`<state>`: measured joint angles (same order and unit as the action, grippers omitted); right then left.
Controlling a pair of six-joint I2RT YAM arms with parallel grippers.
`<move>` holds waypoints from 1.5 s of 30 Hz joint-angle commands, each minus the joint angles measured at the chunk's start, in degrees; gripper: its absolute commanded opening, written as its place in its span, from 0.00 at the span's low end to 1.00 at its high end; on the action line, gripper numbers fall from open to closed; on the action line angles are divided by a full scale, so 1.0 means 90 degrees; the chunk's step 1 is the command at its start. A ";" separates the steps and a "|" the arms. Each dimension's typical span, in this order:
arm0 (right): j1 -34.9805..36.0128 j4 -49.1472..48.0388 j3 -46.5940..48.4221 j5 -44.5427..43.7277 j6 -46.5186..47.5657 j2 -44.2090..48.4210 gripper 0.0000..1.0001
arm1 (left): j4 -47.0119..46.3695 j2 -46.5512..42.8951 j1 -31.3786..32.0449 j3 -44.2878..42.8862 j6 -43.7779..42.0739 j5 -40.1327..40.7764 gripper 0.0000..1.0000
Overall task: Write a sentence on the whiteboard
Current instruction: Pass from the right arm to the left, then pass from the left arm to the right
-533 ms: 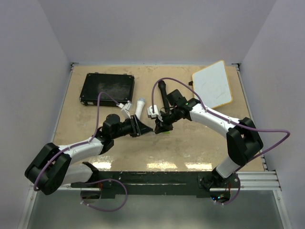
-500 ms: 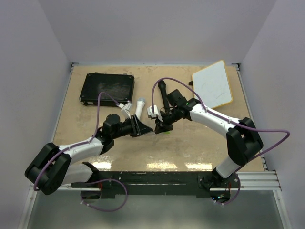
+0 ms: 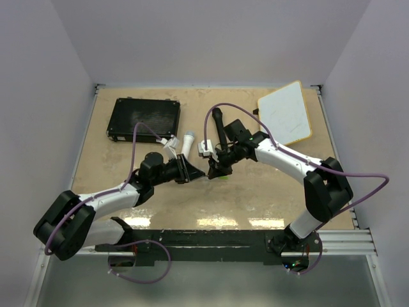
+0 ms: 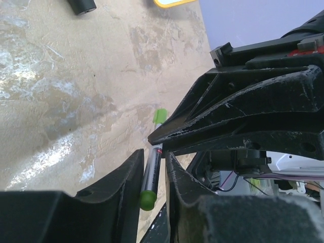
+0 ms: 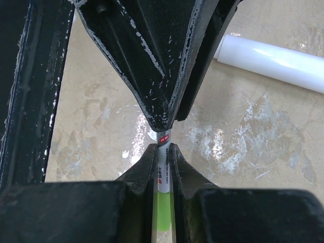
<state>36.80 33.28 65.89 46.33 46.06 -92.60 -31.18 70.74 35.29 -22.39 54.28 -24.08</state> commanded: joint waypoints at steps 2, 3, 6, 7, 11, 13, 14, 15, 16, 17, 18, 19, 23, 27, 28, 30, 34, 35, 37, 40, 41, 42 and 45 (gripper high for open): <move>-0.0026 -0.0192 0.0189 0.0214 -0.0128 0.0083 0.00 | -0.0149 0.0040 0.0073 -0.0276 -0.0201 -0.0010 0.22; -0.0026 -0.0192 0.0189 0.0214 -0.0128 0.0074 0.00 | -0.0149 0.0069 0.0083 -0.0285 -0.0201 -0.0001 0.19; -0.0045 -0.0182 0.0199 0.0234 -0.0147 0.0074 0.00 | -0.0120 0.0079 0.0083 -0.0314 -0.0250 -0.0020 0.07; -0.0045 -0.0192 0.0199 0.0243 -0.0167 0.0074 0.00 | -0.0129 0.0079 0.0083 -0.0315 -0.0279 -0.0040 0.03; -0.0143 -0.0046 0.0247 0.0428 -0.0187 0.0074 0.37 | -0.0071 -0.0066 0.0083 -0.0393 -0.0601 -0.0020 0.00; -0.0318 0.0062 0.0287 0.0671 -0.0099 0.0132 0.58 | 0.0143 -0.0271 0.0083 -0.0480 -0.1020 0.0067 0.00; -0.0387 0.0169 0.0296 0.0770 -0.0060 0.0161 0.67 | 0.0241 -0.0340 0.0083 -0.0539 -0.1205 0.0087 0.00; -0.0503 0.0179 0.0287 0.0838 -0.0031 0.0191 0.69 | 0.0416 -0.0466 0.0083 -0.0636 -0.1565 0.0087 0.00; -0.0543 0.0208 0.0277 0.0936 -0.0011 0.0220 0.71 | 0.0475 -0.0525 0.0083 -0.0676 -0.1733 0.0068 0.00; -0.0563 0.0247 0.0277 0.0975 0.0009 0.0230 0.72 | 0.0495 -0.0584 0.0083 -0.0695 -0.1860 0.0068 0.00; -0.0573 0.0258 0.0277 0.0995 0.0028 0.0230 0.73 | 0.0544 -0.0691 0.0083 -0.0744 -0.2084 0.0039 0.00; -0.0573 0.0267 0.0286 0.1073 0.0038 0.0191 0.72 | 0.0564 -0.0731 0.0083 -0.0764 -0.2173 0.0029 0.00; -0.0563 0.0540 0.0394 0.1249 0.0165 0.0016 0.69 | 0.0603 -0.0916 0.0083 -0.0813 -0.2437 0.0097 0.00; -0.0563 0.0629 0.0443 0.1308 0.0204 -0.0043 0.63 | 0.0603 -0.1004 0.0083 -0.0803 -0.2516 0.0175 0.00; -0.0573 0.0619 0.0433 0.1317 0.0204 -0.0043 0.59 | 0.0603 -0.0995 0.0083 -0.0803 -0.2516 0.0156 0.00; -0.0563 0.0629 0.0452 0.1327 0.0214 -0.0053 0.55 | 0.0603 -0.0995 0.0083 -0.0803 -0.2525 0.0165 0.00; -0.0563 0.0813 0.0501 0.1356 0.0311 -0.0160 0.36 | 0.0574 -0.0995 0.0083 -0.0793 -0.2516 0.0146 0.00; -0.0573 0.0843 0.0550 0.1357 0.0350 -0.0180 0.32 | 0.0525 -0.1004 0.0083 -0.0784 -0.2487 0.0117 0.00; -0.0563 0.0912 0.0570 0.1395 0.0409 -0.0229 0.07 | 0.0447 -0.1005 0.0083 -0.0745 -0.2438 0.0116 0.00; -0.0573 0.0951 0.0579 0.1512 0.0409 -0.0219 0.00 | 0.0174 -0.1053 0.0083 -0.0618 -0.2282 0.0097 0.00; -0.0563 0.0951 0.0580 0.1571 0.0419 -0.0219 0.00 | -0.0010 -0.1044 0.0083 -0.0530 -0.2127 0.0068 0.11; -0.0563 0.0980 0.0599 0.1707 0.0409 -0.0219 0.00 | -0.0109 -0.1024 0.0083 -0.0491 -0.2038 0.0048 0.20; -0.0563 0.1078 0.0658 0.1990 0.0429 -0.0229 0.00 | -0.0685 -0.0995 0.0083 -0.0228 -0.1696 -0.0020 0.41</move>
<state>31.44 40.75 69.14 58.63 49.91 -94.56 -27.31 62.43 36.03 -26.79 35.46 -24.05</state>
